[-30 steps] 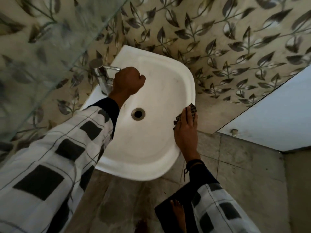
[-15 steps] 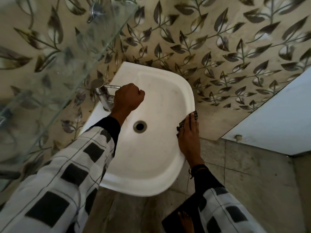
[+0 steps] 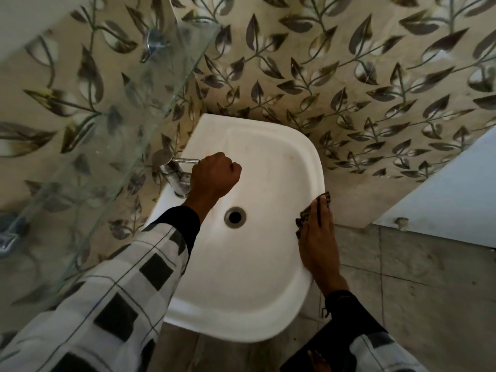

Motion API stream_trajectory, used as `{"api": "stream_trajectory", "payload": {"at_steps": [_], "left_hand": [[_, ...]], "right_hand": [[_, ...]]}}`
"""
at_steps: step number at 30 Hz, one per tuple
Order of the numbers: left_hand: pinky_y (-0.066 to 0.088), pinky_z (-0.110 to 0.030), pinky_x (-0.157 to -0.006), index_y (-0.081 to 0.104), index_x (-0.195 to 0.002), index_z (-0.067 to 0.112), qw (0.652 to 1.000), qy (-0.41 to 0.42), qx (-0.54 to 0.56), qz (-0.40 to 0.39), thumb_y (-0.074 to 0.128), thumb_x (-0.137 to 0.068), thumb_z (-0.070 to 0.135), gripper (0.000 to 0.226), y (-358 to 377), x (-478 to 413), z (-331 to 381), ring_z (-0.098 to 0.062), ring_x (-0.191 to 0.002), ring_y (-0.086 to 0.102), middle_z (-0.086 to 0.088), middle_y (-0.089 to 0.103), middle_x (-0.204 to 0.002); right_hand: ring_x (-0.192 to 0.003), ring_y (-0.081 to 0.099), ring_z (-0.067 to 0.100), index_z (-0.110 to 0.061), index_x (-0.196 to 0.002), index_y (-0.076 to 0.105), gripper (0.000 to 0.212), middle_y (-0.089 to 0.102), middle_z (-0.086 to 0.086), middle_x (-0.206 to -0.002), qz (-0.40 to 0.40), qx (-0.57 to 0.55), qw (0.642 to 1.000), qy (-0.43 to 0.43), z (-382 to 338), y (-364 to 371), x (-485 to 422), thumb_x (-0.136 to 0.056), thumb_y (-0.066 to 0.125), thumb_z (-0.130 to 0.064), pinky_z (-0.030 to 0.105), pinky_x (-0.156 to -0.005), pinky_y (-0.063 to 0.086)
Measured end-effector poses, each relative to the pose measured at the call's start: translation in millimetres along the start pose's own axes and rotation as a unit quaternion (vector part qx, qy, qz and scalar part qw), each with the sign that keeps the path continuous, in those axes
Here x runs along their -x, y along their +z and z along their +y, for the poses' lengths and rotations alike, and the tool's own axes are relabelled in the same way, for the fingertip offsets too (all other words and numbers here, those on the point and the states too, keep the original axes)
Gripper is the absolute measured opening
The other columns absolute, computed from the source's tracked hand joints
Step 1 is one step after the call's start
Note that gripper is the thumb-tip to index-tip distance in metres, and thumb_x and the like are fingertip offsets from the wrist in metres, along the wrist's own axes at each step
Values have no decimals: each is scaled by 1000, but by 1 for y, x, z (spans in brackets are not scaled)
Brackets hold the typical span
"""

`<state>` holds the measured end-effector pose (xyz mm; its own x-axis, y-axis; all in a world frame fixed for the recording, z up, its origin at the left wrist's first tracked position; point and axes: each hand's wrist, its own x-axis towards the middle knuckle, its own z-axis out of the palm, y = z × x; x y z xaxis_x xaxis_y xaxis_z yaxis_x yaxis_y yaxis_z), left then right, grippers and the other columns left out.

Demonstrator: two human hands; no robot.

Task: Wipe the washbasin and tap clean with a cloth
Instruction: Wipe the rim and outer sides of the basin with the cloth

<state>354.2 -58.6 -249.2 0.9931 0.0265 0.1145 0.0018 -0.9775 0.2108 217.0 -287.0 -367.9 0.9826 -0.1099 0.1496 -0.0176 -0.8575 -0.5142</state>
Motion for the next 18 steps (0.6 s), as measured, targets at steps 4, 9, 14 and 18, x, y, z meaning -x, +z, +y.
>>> {"api": "stream_trajectory", "payload": {"at_steps": [4,9,14,18], "left_hand": [[48,-41,-75,64,-82,4,1000,-5,-6,20,51,-95,34,35,-5,1,3,-40,-90,63,-15,67,-93],[45,-40,-72,63,-82,4,1000,-10,-1,25,50,-95,34,35,-4,2,3,-40,-89,63,-16,67,-93],[40,-37,-69,59,-76,8,999,-22,-2,25,50,-93,35,33,1,-1,0,-40,-87,63,-14,67,-90],[34,-33,-65,53,-69,10,999,-31,4,23,49,-92,36,34,5,0,-2,-37,-80,61,-11,64,-83]], "right_hand": [[-150,16,41,7,-154,20,69,9,24,-165,-8,-17,1000,-1,-1,1,-2,-97,56,-4,43,-119,22],[-152,11,38,6,-155,18,65,5,20,-166,-19,-30,999,-17,3,-2,11,-99,49,-7,39,-124,15],[-149,22,39,17,-146,31,64,28,32,-157,-51,52,993,-90,16,-6,-41,-92,35,-17,53,-125,8],[-153,15,36,14,-149,27,61,22,27,-161,-56,71,992,-93,24,6,-35,-99,21,-21,51,-125,4]]}}
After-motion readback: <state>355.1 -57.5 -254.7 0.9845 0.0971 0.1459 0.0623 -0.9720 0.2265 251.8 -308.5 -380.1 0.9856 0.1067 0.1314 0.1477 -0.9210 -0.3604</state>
